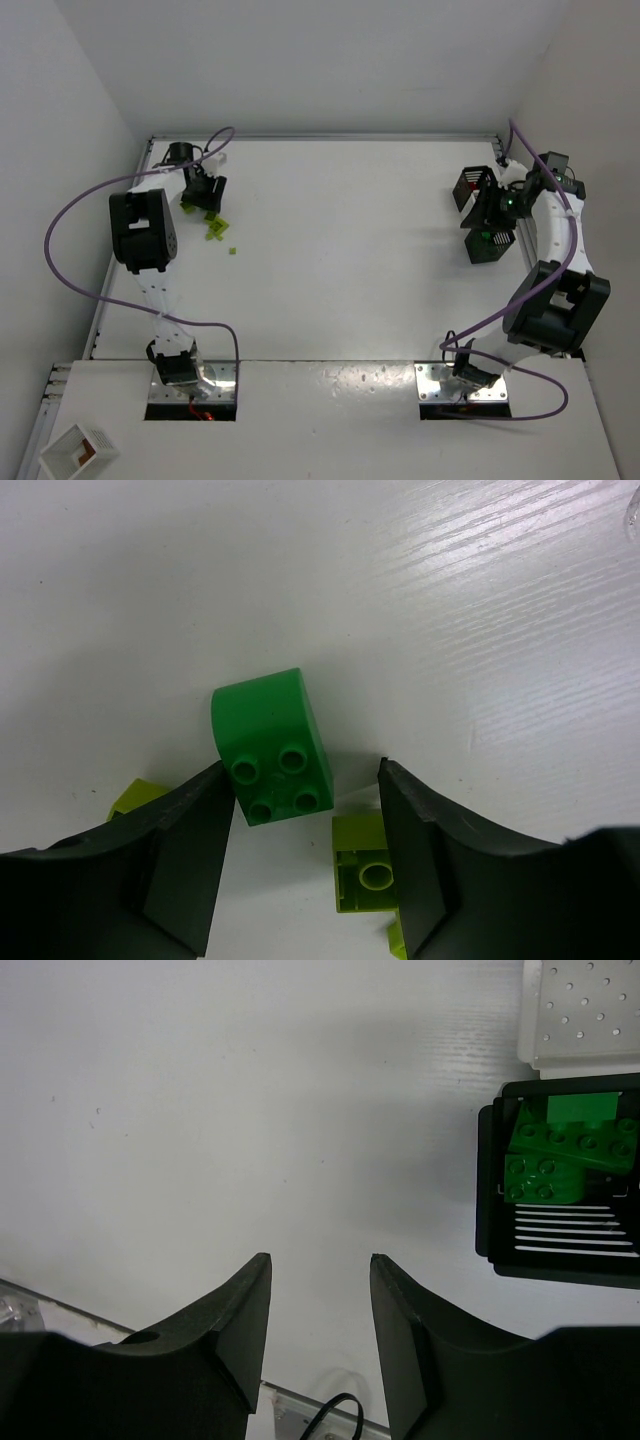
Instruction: Sort the legos into containers by color
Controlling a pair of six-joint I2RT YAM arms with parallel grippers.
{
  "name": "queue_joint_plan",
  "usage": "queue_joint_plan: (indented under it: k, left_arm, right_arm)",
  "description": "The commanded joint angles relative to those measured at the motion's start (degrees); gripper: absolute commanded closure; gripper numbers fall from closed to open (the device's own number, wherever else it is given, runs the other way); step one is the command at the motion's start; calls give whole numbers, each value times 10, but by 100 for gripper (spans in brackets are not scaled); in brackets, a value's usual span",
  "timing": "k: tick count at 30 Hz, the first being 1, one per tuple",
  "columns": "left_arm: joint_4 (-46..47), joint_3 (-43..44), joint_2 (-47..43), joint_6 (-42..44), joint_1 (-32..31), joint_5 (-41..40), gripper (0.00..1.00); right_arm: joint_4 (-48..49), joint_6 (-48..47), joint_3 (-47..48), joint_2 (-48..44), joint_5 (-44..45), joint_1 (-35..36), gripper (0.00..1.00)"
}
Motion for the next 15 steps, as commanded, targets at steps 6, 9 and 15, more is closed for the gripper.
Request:
queue_joint_plan:
  k: [6,9,15]
  left_arm:
    - [-35,-1,29,-23,6,-18,46]
    - [-29,-1,29,-34,6,-12,52]
    - [26,-78,-54,-3,21,104,70]
  right_arm:
    - [9,6,17,-16,-14,2,55]
    - [9,6,17,-16,-19,2,55]
    - [4,1,11,-27,-55,13,56]
